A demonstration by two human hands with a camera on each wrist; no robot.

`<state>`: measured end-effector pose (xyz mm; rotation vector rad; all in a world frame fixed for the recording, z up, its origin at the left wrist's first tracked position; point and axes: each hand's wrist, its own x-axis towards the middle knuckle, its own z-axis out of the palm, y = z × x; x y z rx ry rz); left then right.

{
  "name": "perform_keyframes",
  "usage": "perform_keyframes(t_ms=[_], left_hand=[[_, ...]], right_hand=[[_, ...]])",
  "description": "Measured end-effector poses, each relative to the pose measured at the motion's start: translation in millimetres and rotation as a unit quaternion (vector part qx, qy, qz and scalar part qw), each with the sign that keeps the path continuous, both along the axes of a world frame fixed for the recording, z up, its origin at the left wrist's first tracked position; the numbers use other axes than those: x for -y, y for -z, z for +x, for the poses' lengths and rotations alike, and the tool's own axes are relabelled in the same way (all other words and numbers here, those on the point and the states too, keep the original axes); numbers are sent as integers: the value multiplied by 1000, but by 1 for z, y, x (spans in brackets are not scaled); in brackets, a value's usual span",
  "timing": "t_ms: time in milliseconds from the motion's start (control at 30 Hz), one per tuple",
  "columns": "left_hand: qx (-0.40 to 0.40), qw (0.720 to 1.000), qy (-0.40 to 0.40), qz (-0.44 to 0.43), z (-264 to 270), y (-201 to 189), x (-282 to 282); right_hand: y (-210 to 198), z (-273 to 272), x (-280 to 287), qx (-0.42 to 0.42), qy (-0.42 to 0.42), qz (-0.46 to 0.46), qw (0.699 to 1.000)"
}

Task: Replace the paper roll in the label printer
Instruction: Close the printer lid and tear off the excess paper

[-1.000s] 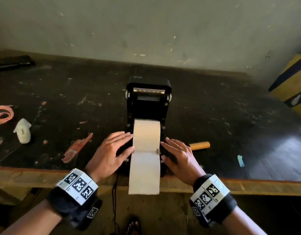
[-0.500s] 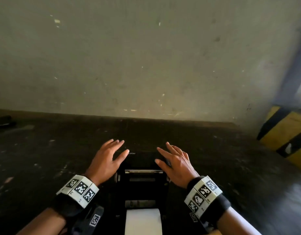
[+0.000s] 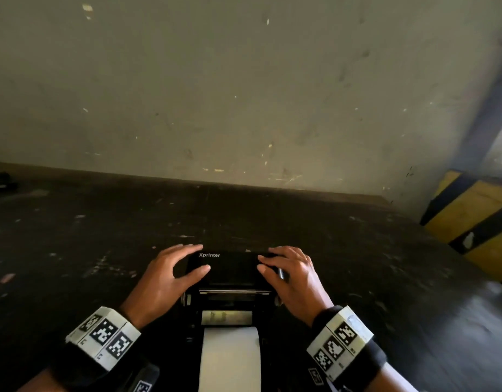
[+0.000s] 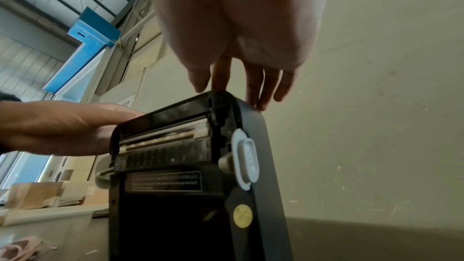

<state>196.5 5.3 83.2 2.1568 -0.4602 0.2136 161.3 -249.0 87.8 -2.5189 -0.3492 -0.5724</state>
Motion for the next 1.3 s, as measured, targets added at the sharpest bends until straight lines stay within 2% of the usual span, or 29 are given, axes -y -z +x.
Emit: perform_keyframes(t_ms=[33, 133, 200, 367, 533, 733, 900, 1167, 1300], left_hand=[[-22, 1000, -5, 10, -32, 3, 1], [-21, 1000, 1, 6, -48, 6, -1], [-16, 1000, -7, 16, -72, 11, -5], [-58, 996, 11, 72, -126, 43, -17], [-55, 980, 17, 188, -163, 75, -21], [-94, 971, -7, 220, -181, 109, -7], [-111, 974, -26, 195, -184, 118, 0], [-124, 977, -48, 165, -198, 128, 5], [-129, 978, -55, 153, -198, 135, 6]], right_hand=[[6, -25, 1, 2, 0, -5, 1000], [11, -33, 0, 13, 18, 48, 999], [10, -59, -2, -25, 12, 65, 997], [33, -122, -3, -184, -3, 41, 982], [72, -152, -4, -244, -8, -6, 970], [93, -168, -9, -295, 0, -31, 955], [98, -165, -10, -360, -11, -68, 930], [112, -170, -13, -386, 9, -64, 920], [117, -174, -15, -376, 20, -51, 925]])
